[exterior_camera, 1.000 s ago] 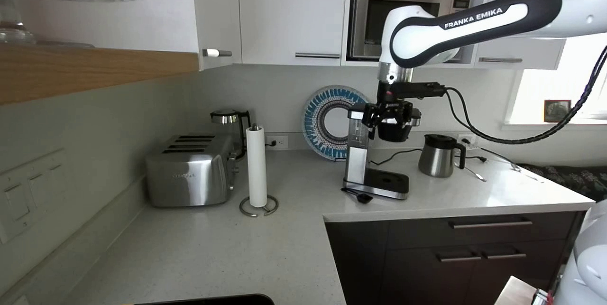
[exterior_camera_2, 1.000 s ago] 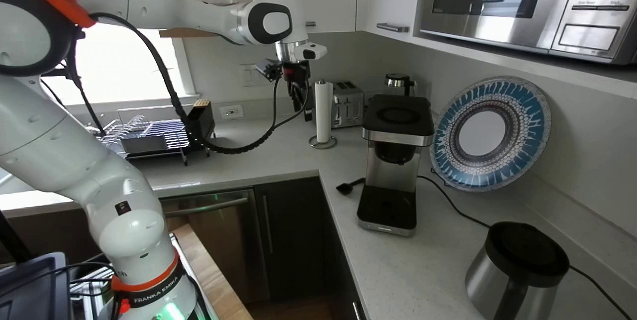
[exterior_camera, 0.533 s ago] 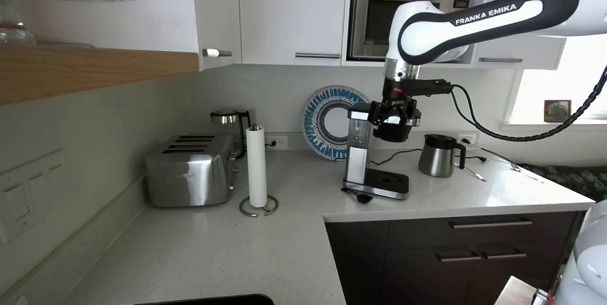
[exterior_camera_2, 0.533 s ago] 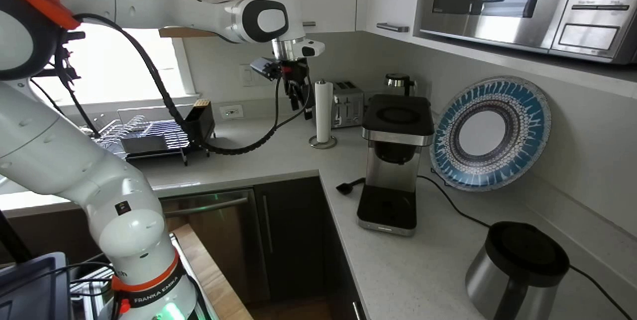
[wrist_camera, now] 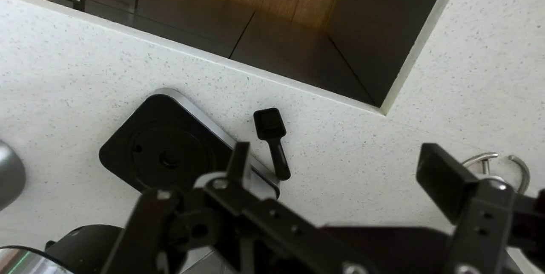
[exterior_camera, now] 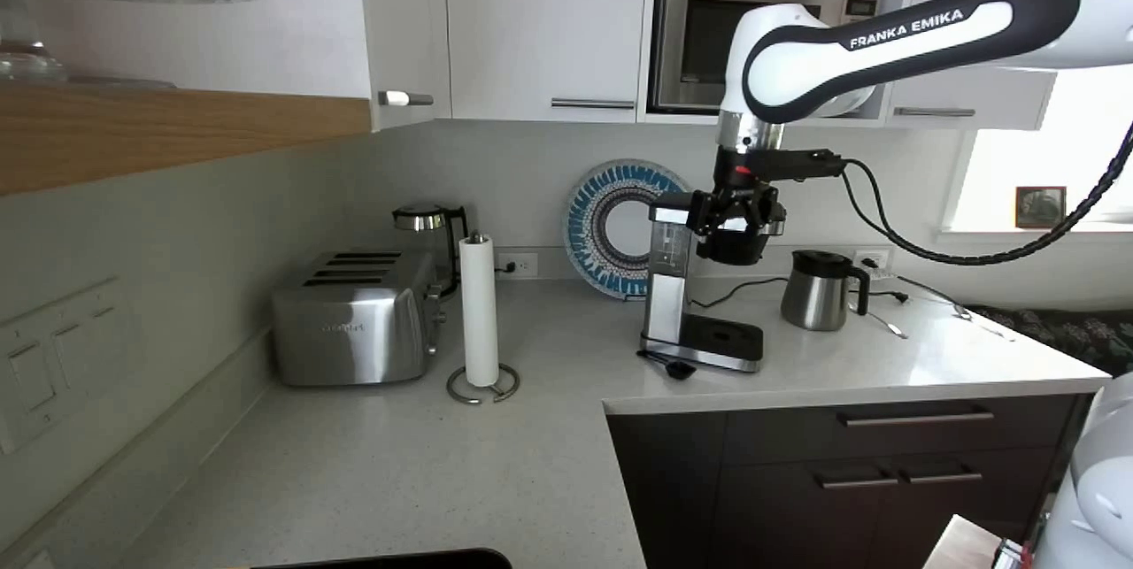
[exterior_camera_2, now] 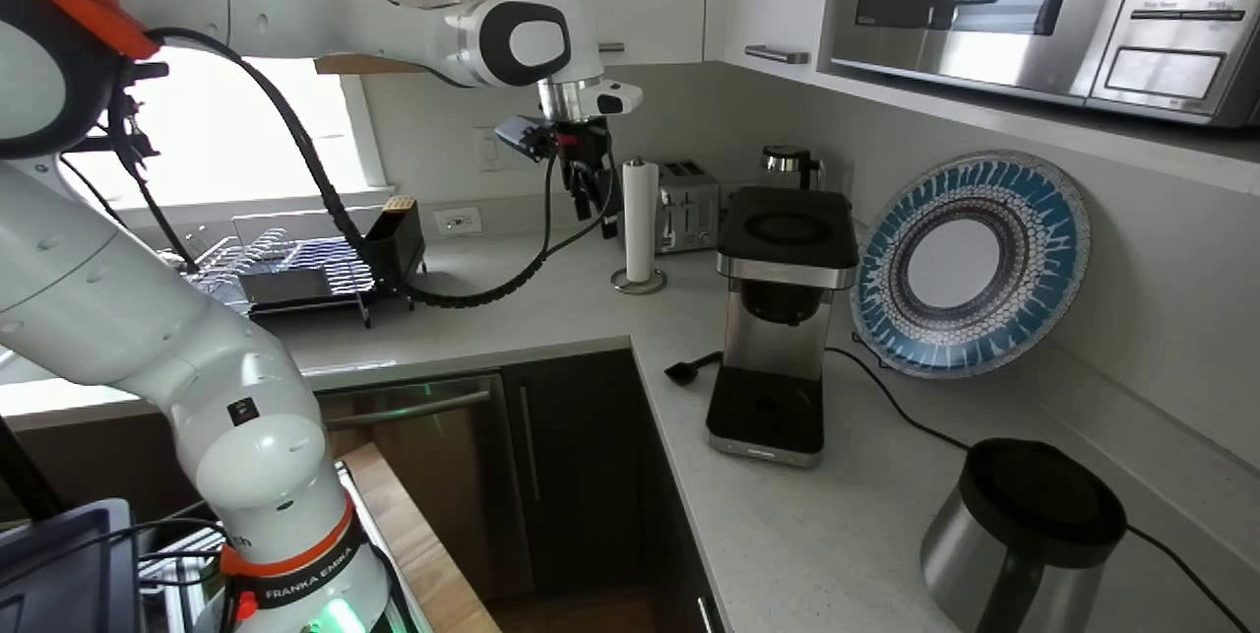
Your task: Move the roll of serviettes to the left
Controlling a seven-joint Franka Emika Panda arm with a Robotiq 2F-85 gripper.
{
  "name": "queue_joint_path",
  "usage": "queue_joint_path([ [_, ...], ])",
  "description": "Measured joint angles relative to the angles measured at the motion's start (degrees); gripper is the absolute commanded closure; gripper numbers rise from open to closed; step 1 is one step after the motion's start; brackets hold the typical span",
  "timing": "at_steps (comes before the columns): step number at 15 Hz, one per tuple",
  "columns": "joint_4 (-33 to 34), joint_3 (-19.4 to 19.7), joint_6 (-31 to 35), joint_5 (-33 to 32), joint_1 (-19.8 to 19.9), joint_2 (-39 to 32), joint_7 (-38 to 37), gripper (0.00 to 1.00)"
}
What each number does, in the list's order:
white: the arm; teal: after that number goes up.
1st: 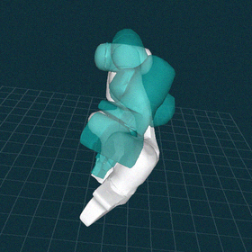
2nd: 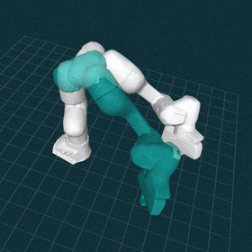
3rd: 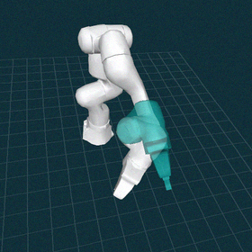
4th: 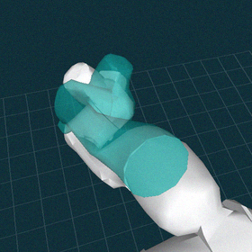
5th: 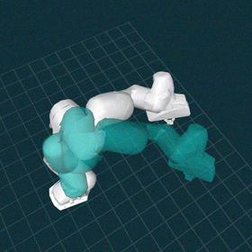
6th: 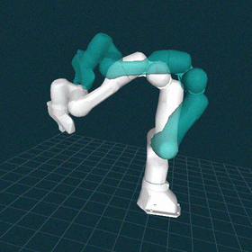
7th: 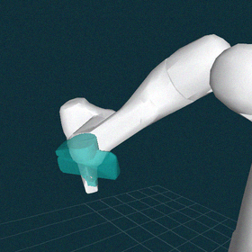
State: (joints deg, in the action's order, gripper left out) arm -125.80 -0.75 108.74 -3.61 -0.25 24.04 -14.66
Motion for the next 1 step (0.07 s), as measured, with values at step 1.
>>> queue_joint_path([
  [1,-0.03,0.00,0.01,0.00,0.00,0.00,0.00,0.00],
])
